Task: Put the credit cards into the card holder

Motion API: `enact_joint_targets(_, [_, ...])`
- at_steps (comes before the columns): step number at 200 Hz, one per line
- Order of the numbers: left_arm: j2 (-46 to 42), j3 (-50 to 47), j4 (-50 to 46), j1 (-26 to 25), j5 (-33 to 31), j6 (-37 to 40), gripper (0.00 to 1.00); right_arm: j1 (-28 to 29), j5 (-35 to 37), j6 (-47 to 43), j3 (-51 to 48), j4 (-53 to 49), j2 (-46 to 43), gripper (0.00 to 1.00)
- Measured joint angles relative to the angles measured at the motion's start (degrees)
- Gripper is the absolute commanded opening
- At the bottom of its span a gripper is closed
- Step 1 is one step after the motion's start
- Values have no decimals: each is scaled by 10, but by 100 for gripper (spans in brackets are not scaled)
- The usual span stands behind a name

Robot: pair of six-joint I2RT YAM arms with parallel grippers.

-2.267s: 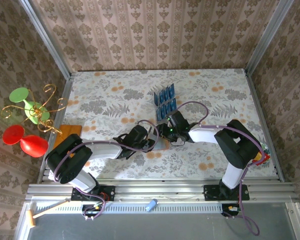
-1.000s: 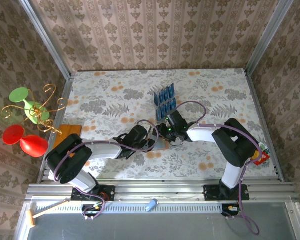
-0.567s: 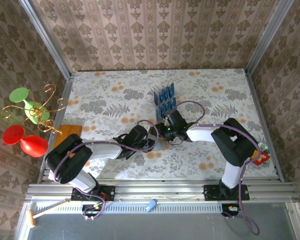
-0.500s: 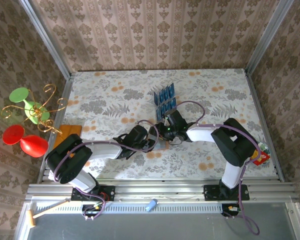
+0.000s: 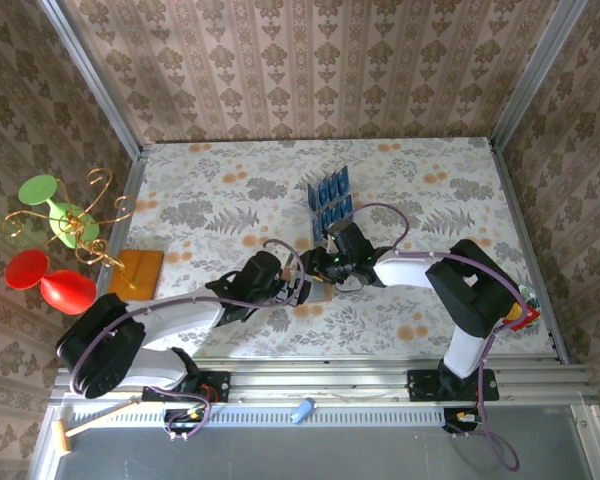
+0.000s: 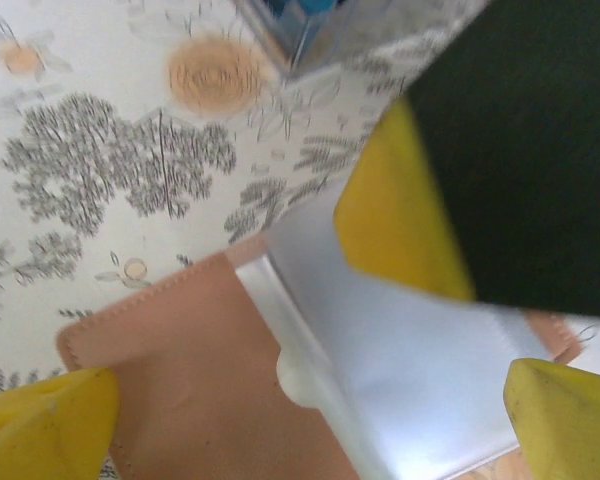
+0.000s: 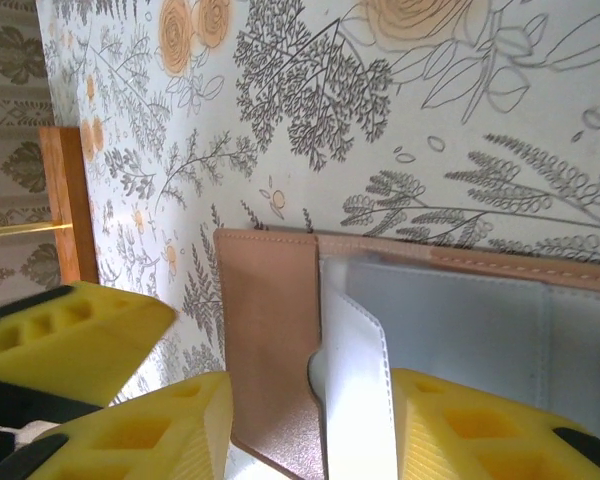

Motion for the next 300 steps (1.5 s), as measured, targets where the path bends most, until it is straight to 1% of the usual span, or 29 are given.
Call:
enact_joint_targets(31, [-52,-12,-8,1,-14,2,100,10,-2,9,1,2,0,47])
enact_joint_targets(54, [-98,-23,-32,13,-23,2,100,18,-1,13,6,2,-1,51])
enact_joint_targets(83, [-151,-24,-65,43,-23,0,100,31,14,19,37,2,0,54])
enact_joint_targets(103, [-175,-24,-82,75,-17,-5,100,41,28,24,64,2,7,55])
enact_joint_targets(131, [-176,-23,-112,111,-4,-14,100,53,44,30,97,2,46,55])
enact_joint_targets(164, [-158,-23,-141,135,9,-23,100,63,50,41,109,4,84,55])
enact_joint_targets(200, [-150,-19,-130,153,13,-39,100,74,44,39,118,-10,105,55])
enact_joint_targets(233, [-148,-13,-106,158,20,-46,100,85,37,25,123,-40,98,56])
enact_joint_targets(276, [-146,-11,-96,158,30,-52,100,83,47,-2,123,-100,50,54])
enact_joint_targets(294, [-140,-8,-94,158,33,-52,100,81,54,-9,118,-109,37,48])
enact_joint_targets(300, [-136,-8,-94,158,34,-52,100,80,54,-10,115,-108,34,44])
